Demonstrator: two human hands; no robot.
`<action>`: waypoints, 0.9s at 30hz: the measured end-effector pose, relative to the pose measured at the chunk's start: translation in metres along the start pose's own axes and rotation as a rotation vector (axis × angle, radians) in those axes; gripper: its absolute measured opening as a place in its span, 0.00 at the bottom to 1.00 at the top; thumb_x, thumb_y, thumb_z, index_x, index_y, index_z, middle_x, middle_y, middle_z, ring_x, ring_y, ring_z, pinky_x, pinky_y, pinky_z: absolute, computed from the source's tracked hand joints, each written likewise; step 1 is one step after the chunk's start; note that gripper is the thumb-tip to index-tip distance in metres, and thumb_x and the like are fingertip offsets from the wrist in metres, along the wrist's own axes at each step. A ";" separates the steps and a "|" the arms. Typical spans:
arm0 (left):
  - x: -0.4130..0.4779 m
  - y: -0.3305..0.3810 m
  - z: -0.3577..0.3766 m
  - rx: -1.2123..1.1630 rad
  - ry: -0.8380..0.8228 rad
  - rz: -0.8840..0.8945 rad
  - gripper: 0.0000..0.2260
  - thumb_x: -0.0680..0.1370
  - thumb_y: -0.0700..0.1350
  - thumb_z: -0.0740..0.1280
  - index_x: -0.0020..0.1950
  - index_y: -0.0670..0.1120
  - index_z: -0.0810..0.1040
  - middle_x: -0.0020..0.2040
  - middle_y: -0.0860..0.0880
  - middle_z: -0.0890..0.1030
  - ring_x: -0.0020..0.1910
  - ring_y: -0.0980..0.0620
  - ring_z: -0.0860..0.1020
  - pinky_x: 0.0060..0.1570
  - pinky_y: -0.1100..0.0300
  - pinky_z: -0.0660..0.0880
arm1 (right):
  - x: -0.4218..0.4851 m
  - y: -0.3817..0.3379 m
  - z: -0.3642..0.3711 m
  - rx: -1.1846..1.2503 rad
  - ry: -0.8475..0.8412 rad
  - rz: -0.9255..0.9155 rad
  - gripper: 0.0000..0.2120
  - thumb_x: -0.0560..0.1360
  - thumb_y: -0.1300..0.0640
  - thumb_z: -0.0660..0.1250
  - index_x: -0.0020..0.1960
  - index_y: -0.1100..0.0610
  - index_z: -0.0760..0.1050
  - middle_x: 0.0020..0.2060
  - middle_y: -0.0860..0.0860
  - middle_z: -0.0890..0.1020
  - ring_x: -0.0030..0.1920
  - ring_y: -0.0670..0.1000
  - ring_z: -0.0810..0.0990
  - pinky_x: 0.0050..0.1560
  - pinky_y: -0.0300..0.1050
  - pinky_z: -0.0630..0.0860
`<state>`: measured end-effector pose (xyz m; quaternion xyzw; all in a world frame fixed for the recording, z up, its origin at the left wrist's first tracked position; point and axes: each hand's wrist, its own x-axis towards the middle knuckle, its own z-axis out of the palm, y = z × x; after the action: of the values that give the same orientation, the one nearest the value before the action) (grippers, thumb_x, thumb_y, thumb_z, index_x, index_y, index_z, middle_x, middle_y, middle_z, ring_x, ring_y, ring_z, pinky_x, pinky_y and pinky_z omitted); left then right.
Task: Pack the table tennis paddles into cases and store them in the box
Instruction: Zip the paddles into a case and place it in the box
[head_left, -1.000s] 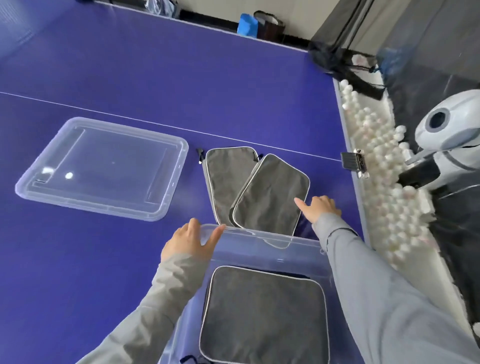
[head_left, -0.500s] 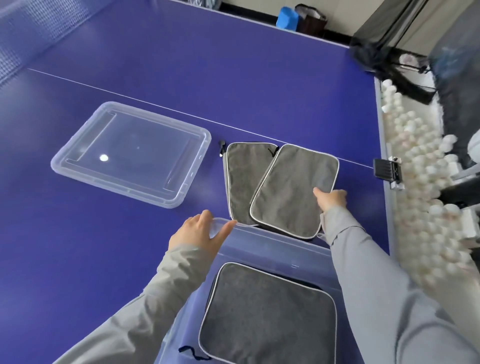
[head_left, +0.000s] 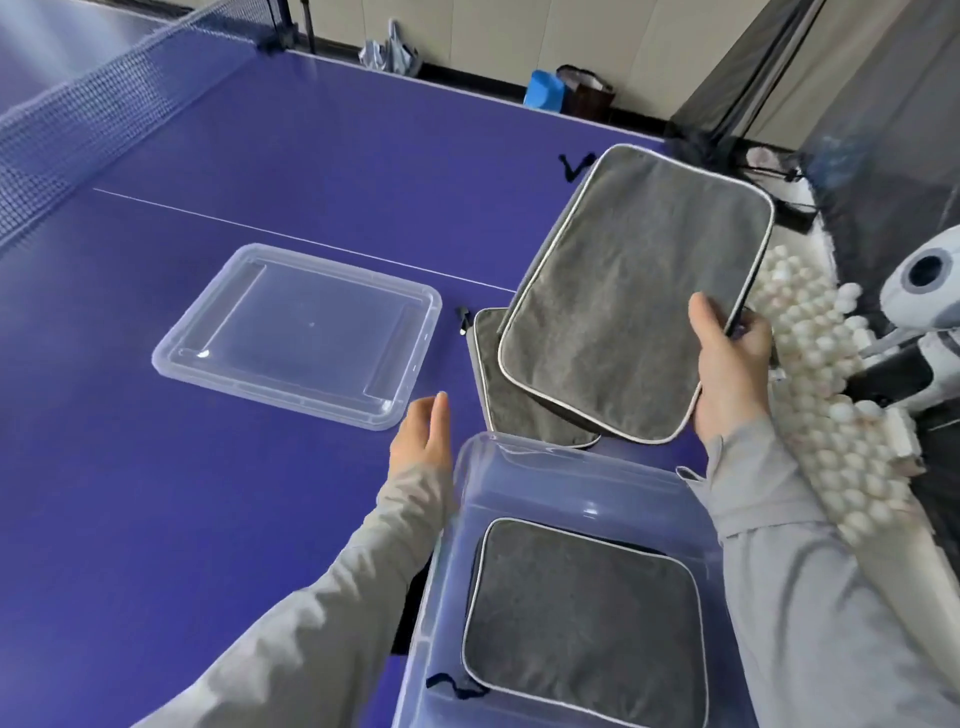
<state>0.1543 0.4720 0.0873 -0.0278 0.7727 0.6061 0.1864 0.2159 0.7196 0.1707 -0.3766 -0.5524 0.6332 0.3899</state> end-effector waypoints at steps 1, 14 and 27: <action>0.007 0.007 -0.010 -0.135 -0.030 -0.057 0.14 0.80 0.55 0.55 0.54 0.47 0.73 0.53 0.47 0.80 0.46 0.49 0.79 0.50 0.52 0.73 | -0.016 -0.003 0.003 -0.011 -0.034 -0.006 0.17 0.72 0.53 0.71 0.56 0.56 0.69 0.46 0.47 0.81 0.43 0.42 0.80 0.49 0.42 0.76; 0.097 0.022 -0.297 -0.268 -0.369 0.090 0.27 0.64 0.48 0.77 0.60 0.51 0.73 0.50 0.50 0.82 0.46 0.55 0.82 0.44 0.62 0.79 | -0.263 0.072 0.224 -0.125 -0.342 0.042 0.17 0.68 0.50 0.73 0.53 0.47 0.69 0.48 0.48 0.83 0.46 0.48 0.83 0.47 0.44 0.78; 0.134 -0.043 -0.496 0.269 -0.270 0.279 0.24 0.68 0.47 0.75 0.47 0.72 0.67 0.44 0.65 0.79 0.42 0.63 0.78 0.44 0.67 0.72 | -0.370 0.050 0.414 -0.677 -0.498 -0.458 0.14 0.76 0.57 0.67 0.62 0.55 0.77 0.47 0.51 0.72 0.50 0.49 0.73 0.56 0.41 0.71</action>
<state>-0.0850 0.0156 0.1008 0.1857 0.8109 0.5157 0.2047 -0.0111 0.2104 0.1820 -0.1879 -0.8729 0.3866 0.2307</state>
